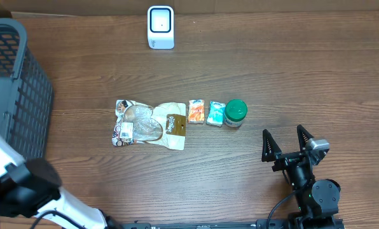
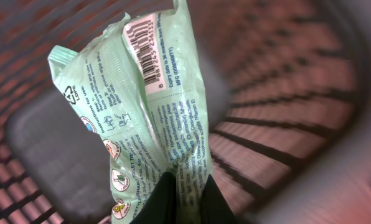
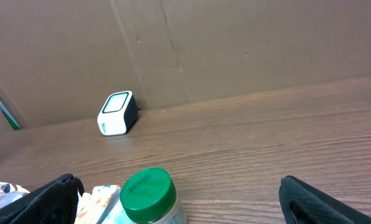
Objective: Scan the item barcode
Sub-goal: 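Carry the mint-green bag with the left gripper and drop it by the bread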
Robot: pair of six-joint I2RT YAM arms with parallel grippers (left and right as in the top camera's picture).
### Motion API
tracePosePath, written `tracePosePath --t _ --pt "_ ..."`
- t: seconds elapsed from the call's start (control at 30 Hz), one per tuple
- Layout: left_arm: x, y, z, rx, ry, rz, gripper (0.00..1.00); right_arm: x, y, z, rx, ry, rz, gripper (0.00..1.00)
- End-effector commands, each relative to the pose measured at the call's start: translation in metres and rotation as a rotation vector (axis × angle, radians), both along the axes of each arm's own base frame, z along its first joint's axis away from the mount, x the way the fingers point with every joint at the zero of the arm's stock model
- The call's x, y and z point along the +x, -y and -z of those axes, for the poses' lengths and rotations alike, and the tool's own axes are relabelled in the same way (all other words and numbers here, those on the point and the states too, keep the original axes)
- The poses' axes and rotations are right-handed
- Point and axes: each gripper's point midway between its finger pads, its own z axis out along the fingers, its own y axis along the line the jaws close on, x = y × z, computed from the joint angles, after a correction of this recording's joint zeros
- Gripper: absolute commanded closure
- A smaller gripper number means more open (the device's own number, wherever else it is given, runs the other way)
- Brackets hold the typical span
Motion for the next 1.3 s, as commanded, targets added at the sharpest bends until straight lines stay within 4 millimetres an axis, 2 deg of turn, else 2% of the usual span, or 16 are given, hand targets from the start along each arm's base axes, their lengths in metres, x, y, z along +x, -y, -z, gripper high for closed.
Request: tracePosePath --t 0.0,0.03,0.07,0.13,0.27,0.37,0.5,0.67,0.9,1.07,1.27 --pt "0.008 0.063 -0.059 0.087 0.124 0.194 0.96 0.000 0.000 0.002 -0.005 0.004 0.001 0.00" --pt "0.010 0.077 -0.063 0.097 0.128 0.237 0.96 0.000 0.000 0.002 -0.005 0.004 0.001 0.00" --pt "0.014 0.102 -0.066 0.102 0.125 0.310 0.96 0.000 0.000 0.002 -0.005 0.004 0.001 0.00" --pt "0.016 0.132 -0.062 0.097 0.099 0.400 0.96 0.000 0.000 0.002 -0.005 0.004 0.001 0.00" --pt "0.017 0.191 -0.040 0.079 -0.007 0.587 0.96 0.000 0.000 0.002 -0.005 0.004 0.001 0.00" --pt "0.015 0.218 -0.015 0.105 -0.119 0.671 0.96 0.000 0.000 0.002 -0.005 0.004 0.001 0.00" --pt "0.010 0.232 0.023 0.181 -0.288 0.715 0.96 0.000 0.000 0.002 -0.005 0.004 0.001 0.00" --pt "0.000 0.238 0.078 0.199 -0.457 0.751 0.96 0.000 0.000 0.002 -0.005 0.004 0.001 0.00" --pt "-0.010 0.243 0.151 0.181 -0.579 0.794 0.96 0.000 0.000 0.002 -0.005 0.004 0.001 0.00" --pt "-0.021 0.244 0.193 0.197 -0.644 0.846 0.96 0.000 0.000 0.002 -0.005 0.004 0.001 0.00" --pt "-0.028 0.236 0.229 0.234 -0.683 0.896 0.96 0.000 0.000 0.002 -0.005 0.004 0.001 0.00"
